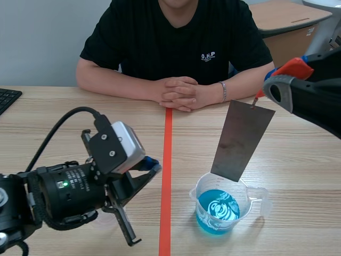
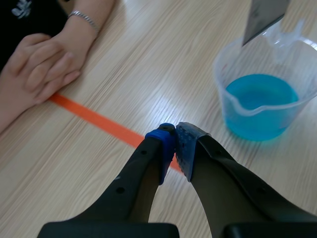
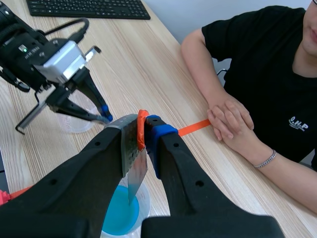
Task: Do the redox reaction experiment.
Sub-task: 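Raise the plate and point at it, then lower the plate into the blue solution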
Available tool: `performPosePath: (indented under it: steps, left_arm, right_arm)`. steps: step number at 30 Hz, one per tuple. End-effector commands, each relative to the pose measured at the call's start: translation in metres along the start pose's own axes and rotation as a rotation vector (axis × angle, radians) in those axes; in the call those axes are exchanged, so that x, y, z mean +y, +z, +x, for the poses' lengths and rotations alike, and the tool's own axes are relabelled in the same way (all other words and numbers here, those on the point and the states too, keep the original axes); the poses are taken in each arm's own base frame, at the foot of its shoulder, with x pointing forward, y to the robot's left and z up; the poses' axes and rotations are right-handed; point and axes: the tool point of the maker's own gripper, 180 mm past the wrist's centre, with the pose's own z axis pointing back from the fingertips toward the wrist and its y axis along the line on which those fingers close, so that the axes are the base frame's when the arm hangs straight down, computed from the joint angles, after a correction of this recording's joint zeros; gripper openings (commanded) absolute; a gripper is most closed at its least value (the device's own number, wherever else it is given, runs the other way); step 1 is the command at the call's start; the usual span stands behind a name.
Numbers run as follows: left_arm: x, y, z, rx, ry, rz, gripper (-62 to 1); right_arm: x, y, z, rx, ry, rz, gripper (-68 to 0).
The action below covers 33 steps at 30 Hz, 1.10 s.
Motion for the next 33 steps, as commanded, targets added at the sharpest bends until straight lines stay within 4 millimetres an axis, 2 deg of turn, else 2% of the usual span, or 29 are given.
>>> performPosePath:
  steps: [1, 11, 22, 27, 33]
  left_arm:
    - [0.004, 0.008, 0.015, -0.046, -0.012, 0.025, -56.7]
    - [0.013, 0.068, 0.004, 0.027, -0.041, 0.191, -56.7]
    - [0.019, 0.152, -0.056, 0.301, 0.078, 0.416, -56.7]
    - [0.007, 0.186, -0.077, 0.415, 0.168, 0.5, -56.7]
    - [-0.018, 0.208, -0.09, 0.505, 0.279, 0.553, -56.7]
  right_arm:
    - [0.002, 0.0, 0.007, -0.022, 0.005, 0.013, -66.0]
    - [0.002, 0.0, 0.007, -0.022, 0.005, 0.013, -66.0]
    - [0.002, 0.0, 0.006, -0.021, 0.005, 0.013, -66.0]
    - [0.002, 0.0, 0.005, -0.013, 0.005, 0.013, -66.0]
    - [0.002, 0.0, 0.005, -0.013, 0.005, 0.012, -66.0]
